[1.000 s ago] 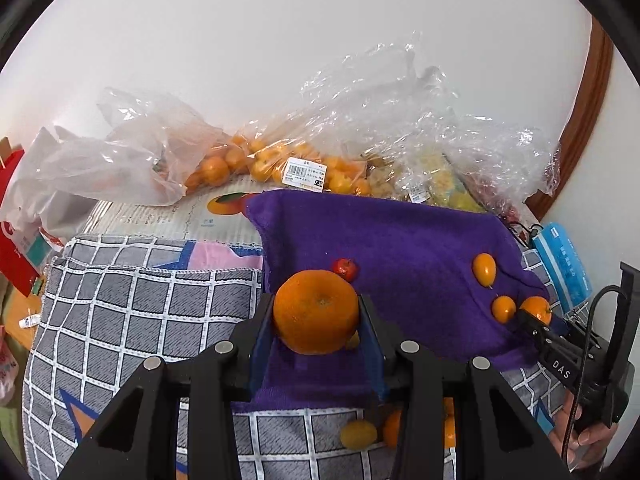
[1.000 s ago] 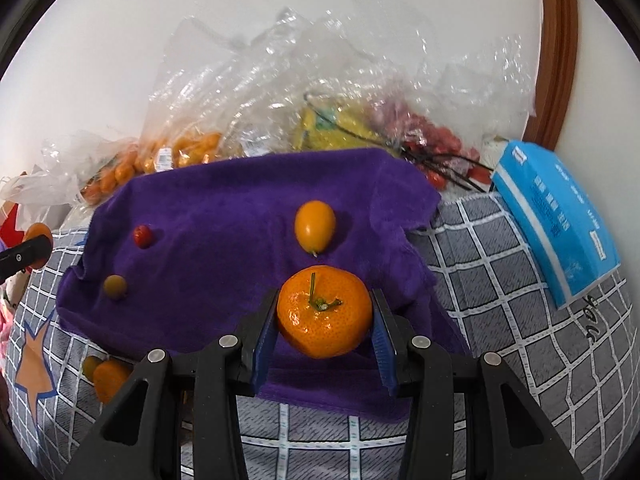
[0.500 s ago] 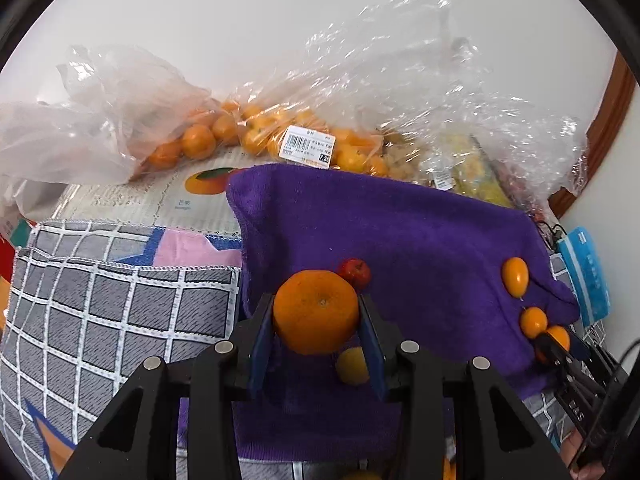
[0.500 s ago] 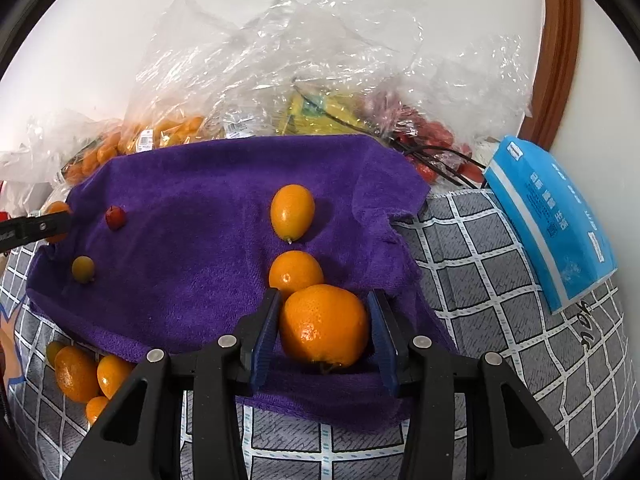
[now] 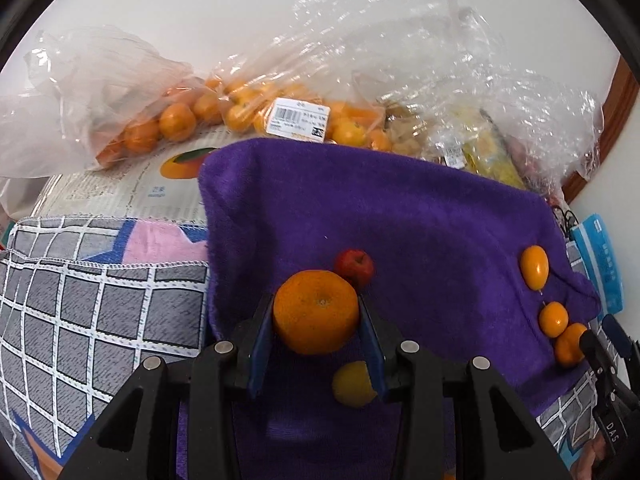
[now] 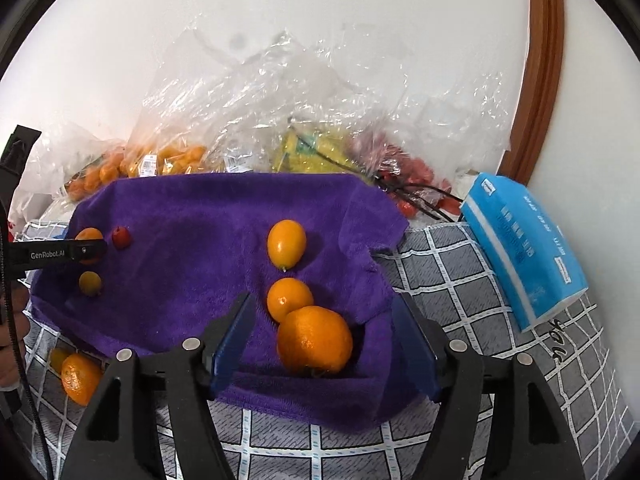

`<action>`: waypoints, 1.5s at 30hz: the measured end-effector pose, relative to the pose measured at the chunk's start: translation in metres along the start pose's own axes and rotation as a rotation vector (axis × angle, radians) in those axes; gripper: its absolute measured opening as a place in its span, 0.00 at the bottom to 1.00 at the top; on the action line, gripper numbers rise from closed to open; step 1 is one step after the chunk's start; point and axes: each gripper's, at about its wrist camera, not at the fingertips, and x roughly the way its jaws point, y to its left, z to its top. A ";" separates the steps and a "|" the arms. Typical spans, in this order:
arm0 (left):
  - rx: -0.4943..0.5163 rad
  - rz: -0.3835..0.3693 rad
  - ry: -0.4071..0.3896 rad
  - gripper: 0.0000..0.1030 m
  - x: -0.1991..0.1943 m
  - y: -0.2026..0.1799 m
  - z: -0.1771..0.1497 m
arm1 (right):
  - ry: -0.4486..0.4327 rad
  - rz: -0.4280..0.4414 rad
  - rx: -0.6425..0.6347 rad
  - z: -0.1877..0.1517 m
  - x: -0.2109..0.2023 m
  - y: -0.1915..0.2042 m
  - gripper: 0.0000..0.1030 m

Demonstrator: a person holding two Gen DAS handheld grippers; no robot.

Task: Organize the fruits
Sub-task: 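Lower the tangerines onto the towel and open both tools, then withdraw both tools from the towel toward the remaining fruit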

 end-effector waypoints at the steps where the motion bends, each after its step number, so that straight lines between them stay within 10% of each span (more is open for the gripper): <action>1: 0.001 0.004 0.001 0.37 0.001 -0.001 -0.001 | -0.003 -0.004 0.000 0.000 0.000 0.000 0.68; 20: -0.072 -0.017 -0.065 0.42 -0.053 0.018 -0.001 | -0.087 0.057 0.031 0.007 -0.032 0.017 0.68; 45: -0.081 -0.052 -0.129 0.43 -0.138 0.066 -0.080 | -0.032 0.159 -0.016 -0.021 -0.100 0.067 0.53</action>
